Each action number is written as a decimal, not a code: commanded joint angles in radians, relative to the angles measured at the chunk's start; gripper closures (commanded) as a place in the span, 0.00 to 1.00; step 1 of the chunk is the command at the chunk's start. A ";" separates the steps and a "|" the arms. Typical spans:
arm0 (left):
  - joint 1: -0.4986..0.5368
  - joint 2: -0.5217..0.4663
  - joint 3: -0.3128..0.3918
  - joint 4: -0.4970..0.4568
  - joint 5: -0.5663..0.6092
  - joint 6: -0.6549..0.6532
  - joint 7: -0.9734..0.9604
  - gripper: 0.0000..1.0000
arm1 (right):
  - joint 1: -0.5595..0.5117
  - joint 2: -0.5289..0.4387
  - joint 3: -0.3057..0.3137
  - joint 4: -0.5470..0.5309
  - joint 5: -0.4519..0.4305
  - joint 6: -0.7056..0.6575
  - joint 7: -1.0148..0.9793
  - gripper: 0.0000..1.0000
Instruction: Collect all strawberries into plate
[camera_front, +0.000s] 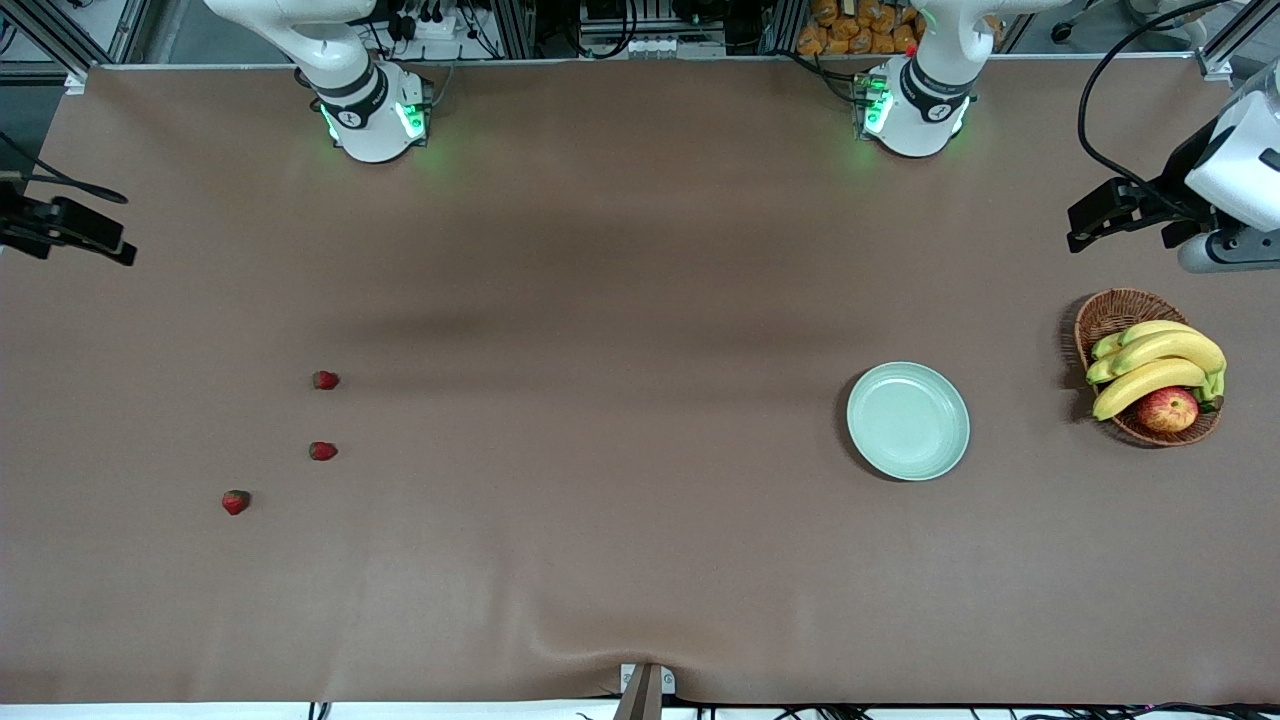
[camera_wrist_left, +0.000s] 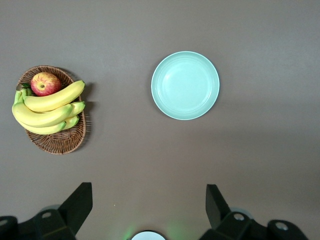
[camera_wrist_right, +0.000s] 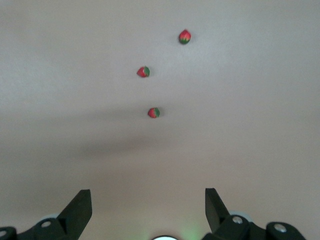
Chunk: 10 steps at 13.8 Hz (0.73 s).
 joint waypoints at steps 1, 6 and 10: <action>0.004 -0.001 -0.013 -0.002 0.018 -0.012 -0.007 0.00 | 0.020 0.094 0.004 -0.026 -0.014 0.012 0.011 0.00; 0.008 0.001 -0.015 -0.057 0.012 0.039 -0.007 0.00 | 0.041 0.137 0.004 -0.328 -0.014 0.363 0.010 0.00; 0.008 0.012 -0.013 -0.192 0.010 0.186 -0.010 0.00 | 0.072 0.188 0.002 -0.499 -0.014 0.592 0.010 0.00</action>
